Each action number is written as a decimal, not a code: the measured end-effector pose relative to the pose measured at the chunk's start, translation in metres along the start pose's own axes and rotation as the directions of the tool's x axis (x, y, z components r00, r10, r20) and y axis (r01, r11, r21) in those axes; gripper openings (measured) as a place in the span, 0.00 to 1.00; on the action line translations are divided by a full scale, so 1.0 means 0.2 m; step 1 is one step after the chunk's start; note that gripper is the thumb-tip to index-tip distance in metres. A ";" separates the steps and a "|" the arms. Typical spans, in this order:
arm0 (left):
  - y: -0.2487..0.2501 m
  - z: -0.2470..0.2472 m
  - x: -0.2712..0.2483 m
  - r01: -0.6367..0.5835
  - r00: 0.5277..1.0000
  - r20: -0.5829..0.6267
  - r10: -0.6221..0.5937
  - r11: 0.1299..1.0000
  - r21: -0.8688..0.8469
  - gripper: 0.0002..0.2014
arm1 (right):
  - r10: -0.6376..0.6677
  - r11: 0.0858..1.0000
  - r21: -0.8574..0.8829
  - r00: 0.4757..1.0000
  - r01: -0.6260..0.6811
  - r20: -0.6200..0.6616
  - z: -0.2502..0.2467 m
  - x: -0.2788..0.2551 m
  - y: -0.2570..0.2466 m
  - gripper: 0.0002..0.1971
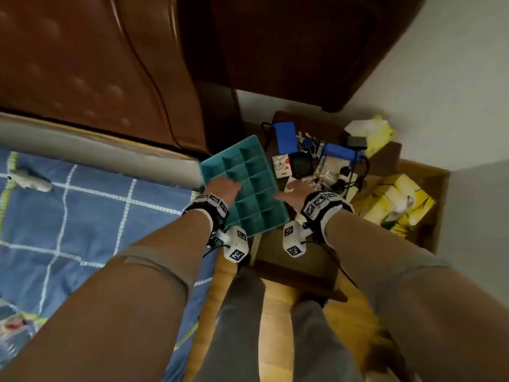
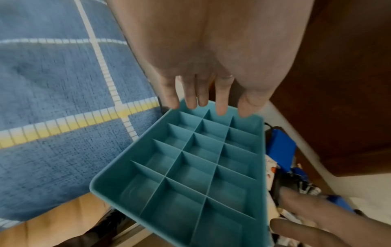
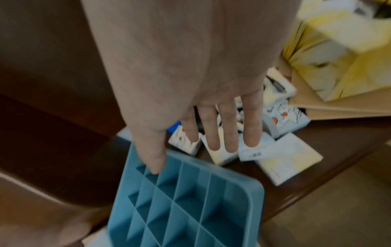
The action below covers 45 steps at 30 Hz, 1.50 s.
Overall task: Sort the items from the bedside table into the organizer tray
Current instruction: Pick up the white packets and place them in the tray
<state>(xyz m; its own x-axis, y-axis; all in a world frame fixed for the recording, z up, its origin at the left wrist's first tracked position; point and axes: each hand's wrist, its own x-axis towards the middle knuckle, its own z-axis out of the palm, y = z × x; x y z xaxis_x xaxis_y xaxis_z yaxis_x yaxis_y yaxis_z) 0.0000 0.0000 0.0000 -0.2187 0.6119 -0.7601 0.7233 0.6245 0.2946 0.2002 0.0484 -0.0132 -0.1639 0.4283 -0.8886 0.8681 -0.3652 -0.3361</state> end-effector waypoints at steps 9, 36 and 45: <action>-0.40 0.17 0.43 0.232 0.969 0.026 -0.246 0.871 -0.433 0.44 | 0.086 0.909 -0.387 0.979 -0.154 -0.186 0.19 0.27 -0.04 0.08; -0.43 0.66 -0.50 0.236 0.803 0.082 -0.590 0.188 -0.954 0.45 | 0.022 0.971 -0.227 0.978 -0.070 -0.206 0.04 0.01 0.61 0.31; -0.51 0.83 -0.41 0.187 0.867 0.200 -0.456 -0.073 -0.980 0.32 | -0.237 0.932 -0.349 0.895 0.099 -0.377 0.28 0.17 0.64 0.39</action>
<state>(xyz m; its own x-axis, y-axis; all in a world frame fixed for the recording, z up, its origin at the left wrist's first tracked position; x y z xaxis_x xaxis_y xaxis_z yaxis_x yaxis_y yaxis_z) 0.0526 -0.1937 -0.0636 -0.3887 0.1489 -0.9093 -0.7353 0.5446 0.4034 0.2797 -0.0304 -0.1051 -0.1755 0.7819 -0.5982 0.9562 -0.0092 -0.2925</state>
